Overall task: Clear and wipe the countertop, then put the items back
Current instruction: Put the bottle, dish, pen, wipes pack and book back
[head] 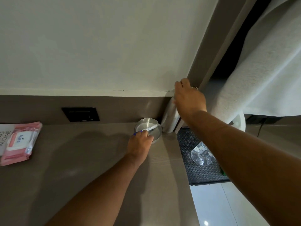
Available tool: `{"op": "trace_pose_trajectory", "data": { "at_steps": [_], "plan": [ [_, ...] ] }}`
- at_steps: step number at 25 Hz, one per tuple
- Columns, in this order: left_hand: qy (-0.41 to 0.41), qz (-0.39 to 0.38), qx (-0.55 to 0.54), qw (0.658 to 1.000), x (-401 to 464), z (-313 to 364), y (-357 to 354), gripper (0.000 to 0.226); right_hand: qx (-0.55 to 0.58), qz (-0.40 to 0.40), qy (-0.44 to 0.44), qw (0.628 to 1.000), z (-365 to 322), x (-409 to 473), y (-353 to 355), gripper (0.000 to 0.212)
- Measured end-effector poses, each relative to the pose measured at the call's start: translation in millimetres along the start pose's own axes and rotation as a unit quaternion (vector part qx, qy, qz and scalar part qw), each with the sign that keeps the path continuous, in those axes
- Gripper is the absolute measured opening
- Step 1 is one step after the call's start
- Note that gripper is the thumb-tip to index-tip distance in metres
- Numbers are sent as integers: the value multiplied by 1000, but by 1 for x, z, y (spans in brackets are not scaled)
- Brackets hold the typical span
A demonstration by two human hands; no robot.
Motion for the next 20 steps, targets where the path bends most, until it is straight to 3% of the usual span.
{"op": "trace_pose_trajectory", "data": {
  "at_steps": [3,6,8,12,14,17,20],
  "plan": [
    [-2,10,-29,1000,-19,-10,10,37,56,14,-32,998,-15,-18,18,67],
    [65,38,-50,996,-60,-66,27,32,190,20,42,981,-80,-50,23,57],
    [163,26,-72,984,-103,-129,37,25,294,-48,65,952,-146,-66,0,46],
    [366,81,-99,922,-206,-268,53,21,540,-224,-59,809,-300,-67,-61,23],
    [435,58,-108,892,-239,-320,56,21,571,-336,-123,739,-367,-66,-84,17],
    [474,59,-127,869,-251,-372,57,29,532,-505,-138,665,-444,-80,-101,31],
    [444,64,-189,873,-229,-408,54,39,581,-506,-184,610,-487,-89,-106,15]
  ]
}}
Point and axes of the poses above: each hand's wrist, its own x-axis towards the middle knuckle, its own y-axis out of the back of the hand, z = x × y, the point moved 3 cm from there along x, towards the middle knuckle, and after that the axes turned 4 degrees about x, right-handed, at the moved point
